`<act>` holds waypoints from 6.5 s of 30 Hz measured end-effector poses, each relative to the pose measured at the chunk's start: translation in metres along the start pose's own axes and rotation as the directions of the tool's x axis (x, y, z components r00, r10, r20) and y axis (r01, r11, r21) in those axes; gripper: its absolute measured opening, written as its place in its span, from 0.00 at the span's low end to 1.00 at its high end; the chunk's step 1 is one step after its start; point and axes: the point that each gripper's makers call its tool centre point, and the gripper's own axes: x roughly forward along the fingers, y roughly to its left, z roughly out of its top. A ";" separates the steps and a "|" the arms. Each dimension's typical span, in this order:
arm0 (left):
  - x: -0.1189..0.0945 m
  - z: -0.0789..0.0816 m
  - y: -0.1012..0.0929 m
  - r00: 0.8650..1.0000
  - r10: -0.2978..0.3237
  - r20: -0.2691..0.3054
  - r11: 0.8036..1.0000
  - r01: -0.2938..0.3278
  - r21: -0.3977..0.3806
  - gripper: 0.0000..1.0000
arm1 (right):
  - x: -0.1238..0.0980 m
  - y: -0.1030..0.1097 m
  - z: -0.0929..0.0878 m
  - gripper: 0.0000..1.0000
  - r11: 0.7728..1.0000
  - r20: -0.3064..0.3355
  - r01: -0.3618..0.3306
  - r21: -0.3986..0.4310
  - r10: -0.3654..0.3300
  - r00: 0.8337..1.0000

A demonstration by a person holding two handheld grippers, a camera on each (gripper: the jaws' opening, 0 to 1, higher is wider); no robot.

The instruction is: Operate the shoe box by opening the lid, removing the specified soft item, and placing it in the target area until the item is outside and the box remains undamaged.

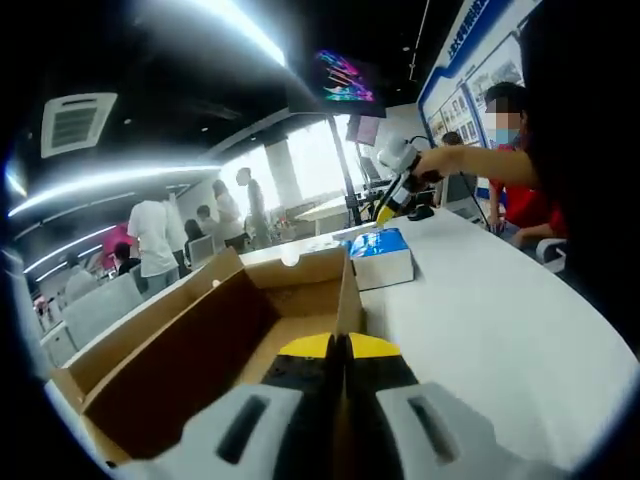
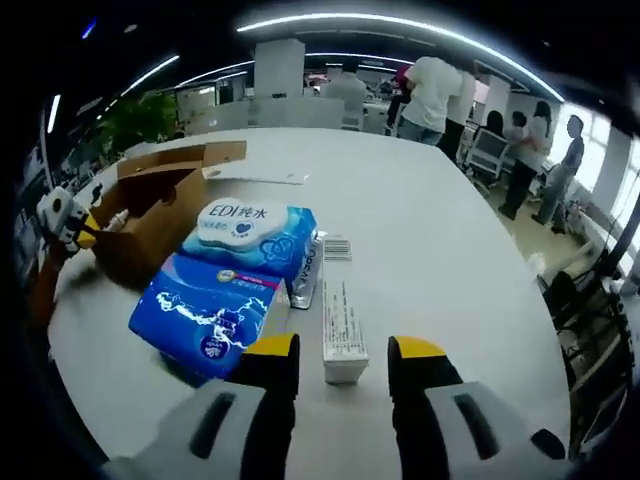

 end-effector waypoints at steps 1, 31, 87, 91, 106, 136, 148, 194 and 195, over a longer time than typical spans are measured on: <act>0.000 0.000 0.000 1.000 0.000 0.000 1.000 0.000 0.000 0.04 | 0.000 0.001 0.000 0.27 1.000 -0.002 -0.002 0.000 0.002 1.000; -0.002 0.000 -0.001 1.000 -0.004 0.001 1.000 0.004 0.001 0.04 | 0.007 0.019 0.003 0.18 0.995 -0.007 -0.028 0.097 0.029 1.000; -0.004 -0.013 -0.003 1.000 -0.004 0.002 1.000 0.004 0.004 0.04 | 0.047 0.451 0.152 0.38 -0.193 -0.344 -0.286 -0.939 0.584 0.735; -0.003 -0.012 -0.003 1.000 -0.005 0.002 1.000 0.005 0.005 0.04 | 0.064 0.471 0.139 0.38 -0.275 -0.413 -0.310 -0.910 0.552 0.724; -0.003 -0.011 -0.001 1.000 -0.004 0.004 1.000 0.004 0.004 0.04 | 0.108 0.505 0.102 0.38 -0.387 -0.574 -0.427 -0.817 0.485 0.659; -0.004 -0.011 0.001 1.000 -0.003 0.006 1.000 0.003 0.005 0.04 | 0.132 0.474 0.086 0.27 -0.298 -0.604 -0.526 -0.797 0.396 0.691; -0.004 -0.012 0.001 1.000 -0.003 0.007 1.000 0.003 0.008 0.04 | 0.131 0.429 0.082 0.19 -0.145 -0.579 -0.577 -0.804 0.417 0.701; -0.004 -0.009 0.001 1.000 -0.003 0.013 1.000 0.003 0.006 0.04 | 0.147 0.384 0.081 0.32 0.416 -0.324 -0.647 -0.639 0.617 0.717; -0.004 -0.010 0.001 1.000 -0.003 0.013 1.000 0.003 0.005 0.04 | 0.147 0.383 0.083 0.28 0.414 -0.319 -0.642 -0.646 0.617 0.719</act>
